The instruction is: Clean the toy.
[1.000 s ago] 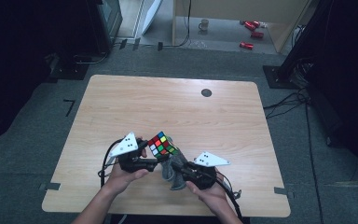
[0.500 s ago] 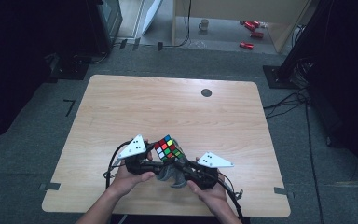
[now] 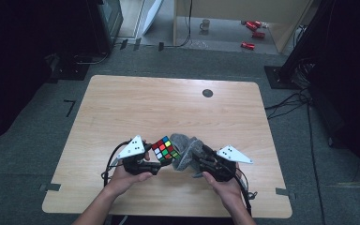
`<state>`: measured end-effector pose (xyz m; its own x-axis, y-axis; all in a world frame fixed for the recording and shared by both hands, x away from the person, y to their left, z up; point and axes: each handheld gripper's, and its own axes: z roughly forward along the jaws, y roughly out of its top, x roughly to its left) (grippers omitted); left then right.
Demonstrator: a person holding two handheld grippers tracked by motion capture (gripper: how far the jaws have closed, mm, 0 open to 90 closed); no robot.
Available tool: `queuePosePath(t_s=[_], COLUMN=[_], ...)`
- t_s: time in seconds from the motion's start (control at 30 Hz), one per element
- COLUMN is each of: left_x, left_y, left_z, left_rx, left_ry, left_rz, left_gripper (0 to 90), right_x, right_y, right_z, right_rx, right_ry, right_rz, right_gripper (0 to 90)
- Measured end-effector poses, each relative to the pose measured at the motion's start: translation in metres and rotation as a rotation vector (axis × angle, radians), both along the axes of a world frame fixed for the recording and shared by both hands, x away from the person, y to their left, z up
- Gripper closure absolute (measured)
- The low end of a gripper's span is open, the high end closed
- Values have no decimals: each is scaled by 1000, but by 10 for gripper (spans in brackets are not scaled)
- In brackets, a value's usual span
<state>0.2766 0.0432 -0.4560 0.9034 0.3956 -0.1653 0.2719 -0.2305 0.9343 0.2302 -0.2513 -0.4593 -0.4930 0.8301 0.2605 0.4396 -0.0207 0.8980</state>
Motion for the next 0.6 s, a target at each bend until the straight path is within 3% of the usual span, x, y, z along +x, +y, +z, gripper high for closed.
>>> queuePosePath(t_s=[0.07,0.23,0.33,0.4,0.47,0.6], left_x=[2,5,3,2,2,3], left_y=[2,8,6,3,2,5], left_z=[0,4,4,3,2,5], left_rx=[7,6,22,31,32,8], left_ry=[10,27,9,5,3,15], left_rz=[-10,-22,-35,-48,-56,-44], left_gripper=[351,351,351,351,351,350], right_x=[0,-3,-2,-3,-5,-6], right_y=[-4,-11,-10,-6,-1,7], right_z=[3,10,13,14,15,8], right_rx=[-31,-15,43,67,53,-30], right_ry=[-37,-69,-23,-17,-32,-53], right_rz=[0,60,97,115,136,150], right_gripper=[461,427,427,423,427,443])
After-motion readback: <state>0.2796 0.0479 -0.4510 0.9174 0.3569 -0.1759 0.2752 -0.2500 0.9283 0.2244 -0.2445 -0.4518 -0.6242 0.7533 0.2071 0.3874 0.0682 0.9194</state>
